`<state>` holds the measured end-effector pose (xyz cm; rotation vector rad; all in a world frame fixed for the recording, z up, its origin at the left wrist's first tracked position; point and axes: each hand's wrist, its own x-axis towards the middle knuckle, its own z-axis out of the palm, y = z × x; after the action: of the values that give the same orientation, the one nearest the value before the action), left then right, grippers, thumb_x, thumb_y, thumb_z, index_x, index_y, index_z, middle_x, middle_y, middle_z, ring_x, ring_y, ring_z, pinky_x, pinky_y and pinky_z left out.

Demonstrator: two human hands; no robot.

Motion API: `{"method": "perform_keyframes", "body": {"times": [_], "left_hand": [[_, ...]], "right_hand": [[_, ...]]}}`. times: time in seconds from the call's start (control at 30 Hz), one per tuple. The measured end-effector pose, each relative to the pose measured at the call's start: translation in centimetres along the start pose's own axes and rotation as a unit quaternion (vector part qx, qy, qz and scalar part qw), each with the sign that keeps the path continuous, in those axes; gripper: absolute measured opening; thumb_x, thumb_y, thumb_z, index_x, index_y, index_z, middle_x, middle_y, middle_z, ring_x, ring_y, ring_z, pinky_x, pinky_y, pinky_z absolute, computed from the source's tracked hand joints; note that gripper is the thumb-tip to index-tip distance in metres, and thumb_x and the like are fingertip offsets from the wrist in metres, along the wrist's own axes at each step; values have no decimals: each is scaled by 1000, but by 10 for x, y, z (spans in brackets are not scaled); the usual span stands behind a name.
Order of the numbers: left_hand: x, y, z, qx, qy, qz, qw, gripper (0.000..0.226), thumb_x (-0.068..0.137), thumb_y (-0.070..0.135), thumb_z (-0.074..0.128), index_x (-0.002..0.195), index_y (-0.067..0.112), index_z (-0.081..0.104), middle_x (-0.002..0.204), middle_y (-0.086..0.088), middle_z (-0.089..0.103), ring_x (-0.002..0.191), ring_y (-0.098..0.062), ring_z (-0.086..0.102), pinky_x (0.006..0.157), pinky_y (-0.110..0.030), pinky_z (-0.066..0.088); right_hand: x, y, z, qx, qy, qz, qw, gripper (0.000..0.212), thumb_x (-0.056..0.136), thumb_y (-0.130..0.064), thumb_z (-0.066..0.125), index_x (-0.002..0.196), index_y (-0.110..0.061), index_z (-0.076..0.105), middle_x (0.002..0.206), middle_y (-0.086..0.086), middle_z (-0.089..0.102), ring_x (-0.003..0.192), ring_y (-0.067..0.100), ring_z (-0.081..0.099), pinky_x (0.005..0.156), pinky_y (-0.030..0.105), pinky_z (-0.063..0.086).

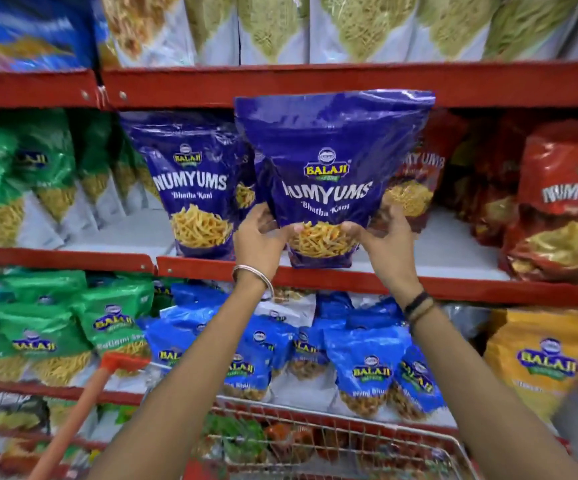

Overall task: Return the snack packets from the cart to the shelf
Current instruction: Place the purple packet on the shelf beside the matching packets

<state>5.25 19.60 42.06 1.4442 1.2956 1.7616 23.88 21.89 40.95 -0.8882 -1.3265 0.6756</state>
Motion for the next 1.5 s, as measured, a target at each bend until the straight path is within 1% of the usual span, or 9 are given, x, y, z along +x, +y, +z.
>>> {"method": "perform_keyframes", "body": {"times": [0.17, 0.27, 0.33, 0.47, 0.57, 0.63, 0.73, 1.27, 1.5], "left_hand": [[39, -46, 16, 9, 10, -20, 1000, 42, 60, 24, 80, 97, 18, 59, 95, -10, 68, 88, -22, 64, 81, -44, 55], [64, -64, 25, -1, 15, -41, 999, 42, 68, 2, 75, 105, 2, 55, 97, -15, 61, 83, -18, 58, 67, -9, 50], [84, -69, 29, -2, 17, -42, 999, 48, 70, 1, 73, 113, -6, 52, 102, -23, 62, 89, -21, 56, 64, -4, 48], [110, -77, 34, 4, -14, -72, 997, 47, 74, 5, 71, 115, -5, 50, 112, -30, 63, 99, -33, 62, 86, -31, 56], [112, -86, 33, -20, -27, -66, 997, 44, 87, 15, 57, 127, 5, 43, 127, -29, 54, 116, -32, 55, 104, -45, 44], [105, -87, 30, -4, -52, -73, 996, 46, 93, 37, 41, 137, 27, 33, 144, -12, 41, 125, -22, 45, 104, -37, 39], [97, -90, 28, -33, -130, -133, 982, 50, 74, 77, 22, 123, 69, 22, 155, 2, 25, 138, -28, 31, 111, -56, 33], [49, -61, -5, -160, -153, -207, 953, 63, 87, 58, -3, 142, 38, 20, 154, -20, 17, 141, -41, 19, 109, -46, 31], [32, -44, -15, -123, -146, -191, 963, 59, 89, 57, 4, 142, 36, 18, 153, -4, 30, 138, -27, 33, 112, -48, 29]], "right_hand": [[37, 49, 21, -9, -9, 37, 999, 54, 70, -13, 79, 117, -12, 52, 118, 7, 63, 103, 17, 61, 78, 24, 53], [57, 68, 33, -6, -1, 62, 998, 47, 72, -8, 77, 112, -15, 52, 111, 5, 62, 99, 15, 58, 71, 11, 49], [75, 76, 39, 1, 8, 74, 997, 45, 72, -8, 76, 110, -14, 53, 110, 7, 64, 96, 16, 60, 76, 22, 49], [99, 86, 48, -24, -7, 101, 995, 54, 71, -26, 78, 118, -9, 56, 119, 10, 66, 107, 22, 63, 90, 38, 53], [100, 84, 46, -4, 3, 136, 991, 55, 85, -34, 63, 130, -7, 47, 131, 10, 57, 112, 17, 56, 89, 18, 49], [95, 85, 41, -11, 5, 180, 984, 63, 90, -51, 47, 138, -11, 38, 139, 6, 49, 121, 16, 49, 99, 23, 42], [88, 86, 38, 36, -46, 245, 968, 69, 90, -62, 20, 141, -18, 36, 140, 5, 46, 131, 25, 44, 112, 43, 35], [39, 54, 16, 28, -95, 242, 965, 86, 87, -68, 11, 125, -5, 55, 128, 22, 60, 111, 27, 61, 101, 39, 47], [24, 36, 16, 33, -109, 279, 954, 90, 84, -71, 12, 134, -6, 46, 137, 21, 53, 121, 30, 55, 106, 43, 43]]}}
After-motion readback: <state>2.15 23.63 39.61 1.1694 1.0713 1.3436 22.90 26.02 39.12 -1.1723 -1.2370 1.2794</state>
